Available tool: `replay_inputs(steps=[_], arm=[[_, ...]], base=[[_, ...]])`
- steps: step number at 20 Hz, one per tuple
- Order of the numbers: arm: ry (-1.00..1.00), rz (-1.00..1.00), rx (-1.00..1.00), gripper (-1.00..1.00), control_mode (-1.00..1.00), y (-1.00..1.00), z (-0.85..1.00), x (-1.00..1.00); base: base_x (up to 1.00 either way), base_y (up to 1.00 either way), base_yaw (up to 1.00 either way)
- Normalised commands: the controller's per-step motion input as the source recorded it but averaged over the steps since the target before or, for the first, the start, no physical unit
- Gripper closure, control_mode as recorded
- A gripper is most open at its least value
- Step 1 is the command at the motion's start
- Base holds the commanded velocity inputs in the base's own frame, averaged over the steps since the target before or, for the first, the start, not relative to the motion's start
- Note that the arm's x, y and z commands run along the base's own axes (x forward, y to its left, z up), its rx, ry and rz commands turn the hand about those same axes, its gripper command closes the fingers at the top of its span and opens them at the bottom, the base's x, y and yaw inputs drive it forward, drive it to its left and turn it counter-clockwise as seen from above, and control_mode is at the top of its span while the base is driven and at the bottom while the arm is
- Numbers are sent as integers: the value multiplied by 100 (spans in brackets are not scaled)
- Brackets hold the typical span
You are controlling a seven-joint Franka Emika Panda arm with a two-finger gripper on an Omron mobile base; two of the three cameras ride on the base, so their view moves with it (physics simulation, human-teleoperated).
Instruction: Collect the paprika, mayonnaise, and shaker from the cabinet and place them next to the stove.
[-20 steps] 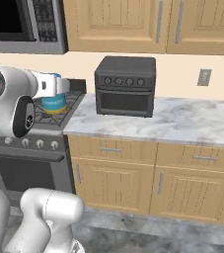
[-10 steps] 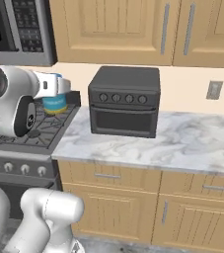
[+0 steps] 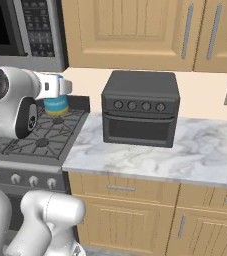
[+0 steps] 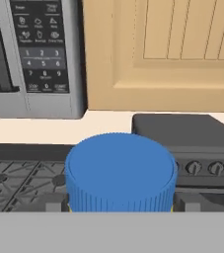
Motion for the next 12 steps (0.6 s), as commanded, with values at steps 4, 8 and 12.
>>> replay_inputs(steps=[4, 8, 12], arm=[[0, 0, 0, 100, 100, 0, 0, 0], [0, 0, 0, 100, 100, 0, 0, 0], [0, 0, 0, 100, 100, 0, 0, 0]], base=[[44, 49, 0], [37, 32, -1], [30, 15, -1]])
